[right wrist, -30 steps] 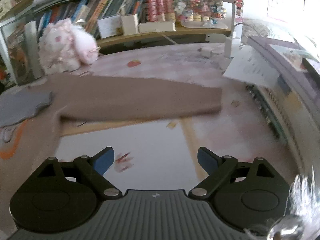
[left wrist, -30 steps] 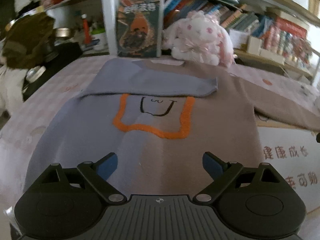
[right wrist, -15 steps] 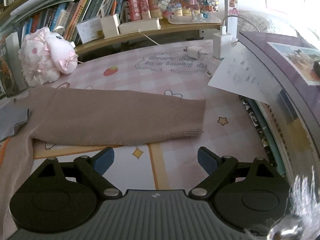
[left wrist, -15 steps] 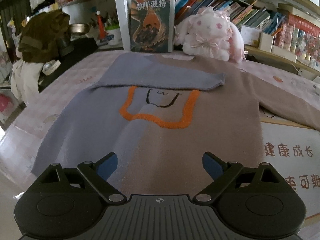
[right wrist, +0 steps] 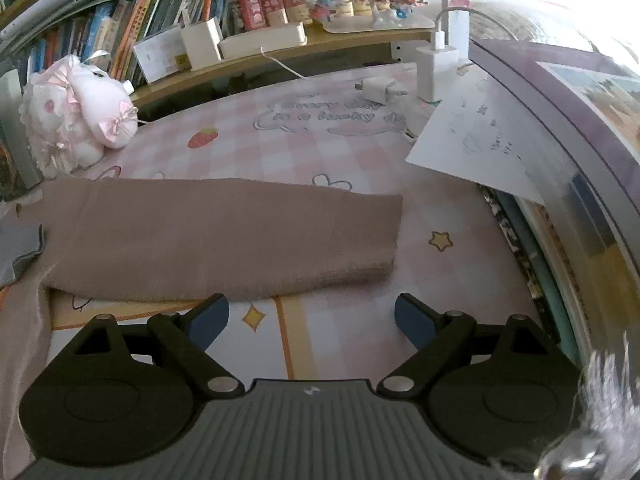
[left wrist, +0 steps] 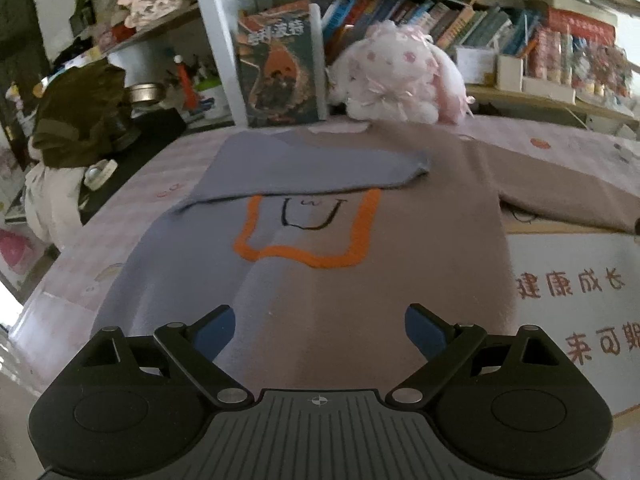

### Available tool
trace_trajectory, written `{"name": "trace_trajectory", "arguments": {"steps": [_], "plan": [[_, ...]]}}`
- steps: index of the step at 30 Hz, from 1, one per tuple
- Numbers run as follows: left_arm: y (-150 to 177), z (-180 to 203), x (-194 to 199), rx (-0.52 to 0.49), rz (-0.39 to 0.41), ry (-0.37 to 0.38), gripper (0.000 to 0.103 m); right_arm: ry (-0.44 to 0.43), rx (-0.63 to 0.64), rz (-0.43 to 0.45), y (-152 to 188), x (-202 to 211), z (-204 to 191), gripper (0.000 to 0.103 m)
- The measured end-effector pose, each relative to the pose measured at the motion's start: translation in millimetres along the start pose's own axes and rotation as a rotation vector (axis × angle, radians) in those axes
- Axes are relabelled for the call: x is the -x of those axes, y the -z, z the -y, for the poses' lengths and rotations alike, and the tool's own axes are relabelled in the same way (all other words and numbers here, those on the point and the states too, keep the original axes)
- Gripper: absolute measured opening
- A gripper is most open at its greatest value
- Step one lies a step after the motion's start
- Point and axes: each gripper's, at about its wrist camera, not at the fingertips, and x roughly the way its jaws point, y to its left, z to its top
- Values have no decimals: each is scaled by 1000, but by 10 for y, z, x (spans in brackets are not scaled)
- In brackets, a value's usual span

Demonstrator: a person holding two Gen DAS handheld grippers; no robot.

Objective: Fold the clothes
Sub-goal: 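Move the right tool to the pink sleeve cuff and grasp it, then lift the pink sleeve with the right tool and fold it across the body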

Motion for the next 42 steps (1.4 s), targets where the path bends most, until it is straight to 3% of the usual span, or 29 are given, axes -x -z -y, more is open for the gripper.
{"name": "trace_trajectory", "arguments": {"steps": [4, 8, 11, 13, 14, 16, 18, 23, 30, 35, 42], "plan": [[1, 1, 5, 0, -4, 2, 94, -16, -34, 22, -62, -60, 21, 86], [-1, -16, -3, 5, -16, -10, 94, -51, -128, 64, -151, -118, 96, 72], [-8, -35, 5, 7, -13, -18, 94, -55, -224, 75, -222, -161, 225, 57], [-14, -42, 10, 9, -9, -19, 94, -47, -275, 68, -271, -180, 300, 39], [-15, -45, 9, 10, -8, -19, 94, -43, -282, 57, -288, -185, 323, 35], [-13, -59, 4, 12, -5, -15, 94, -43, -277, 32, -312, -198, 352, 14], [-8, -75, 0, 13, -2, -11, 94, -63, -278, 10, -313, -207, 374, 6], [2, -116, -10, 17, 5, -1, 94, -90, -227, 42, -399, -83, 275, 5], [15, -204, -27, 24, 15, 14, 94, -191, -133, 119, -653, 192, -130, 5], [14, -434, -102, 48, 20, 47, 94, -248, -73, 149, -805, 375, -611, 5], [-9, -927, -229, 3, 78, 166, 94, -313, 8, 214, -939, 617, -1442, 5]]}}
